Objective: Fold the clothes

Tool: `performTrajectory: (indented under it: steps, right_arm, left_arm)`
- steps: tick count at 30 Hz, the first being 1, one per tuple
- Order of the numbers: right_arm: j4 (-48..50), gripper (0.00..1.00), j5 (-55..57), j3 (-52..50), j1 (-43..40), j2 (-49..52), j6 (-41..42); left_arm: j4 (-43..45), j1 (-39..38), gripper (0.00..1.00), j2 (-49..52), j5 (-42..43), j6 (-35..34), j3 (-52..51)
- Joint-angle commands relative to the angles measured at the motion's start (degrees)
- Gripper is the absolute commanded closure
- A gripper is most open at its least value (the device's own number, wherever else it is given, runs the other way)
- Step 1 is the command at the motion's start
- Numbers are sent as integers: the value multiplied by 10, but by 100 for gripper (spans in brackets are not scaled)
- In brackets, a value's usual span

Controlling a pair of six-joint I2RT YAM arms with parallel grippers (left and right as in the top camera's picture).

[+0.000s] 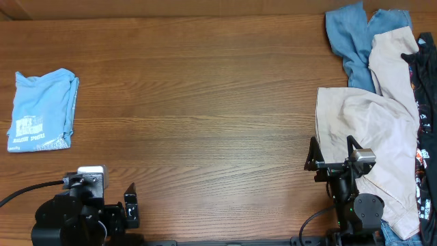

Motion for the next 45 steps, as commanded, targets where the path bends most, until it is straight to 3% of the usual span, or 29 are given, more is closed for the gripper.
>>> performTrajectory:
  steps: [1, 16, 24, 36, 45]
  right_arm:
    - [4, 0, -1, -6, 0, -6, 2]
    - [4, 0, -1, -6, 0, -6, 2]
    - [4, 0, -1, -6, 0, -6, 2]
    - [4, 0, -1, -6, 0, -6, 2]
    - [4, 0, -1, -6, 0, -6, 2]
  left_arm:
    - [0, 0, 0, -4, -7, -2, -1]
    - [0, 0, 0, -5, -7, -1, -1]
    - [50, 48, 0, -34, -8, 20, -36]
    - [341, 16, 0, -243, 8, 19, -347]
    - [595, 1, 0, -294, 10, 20, -526]
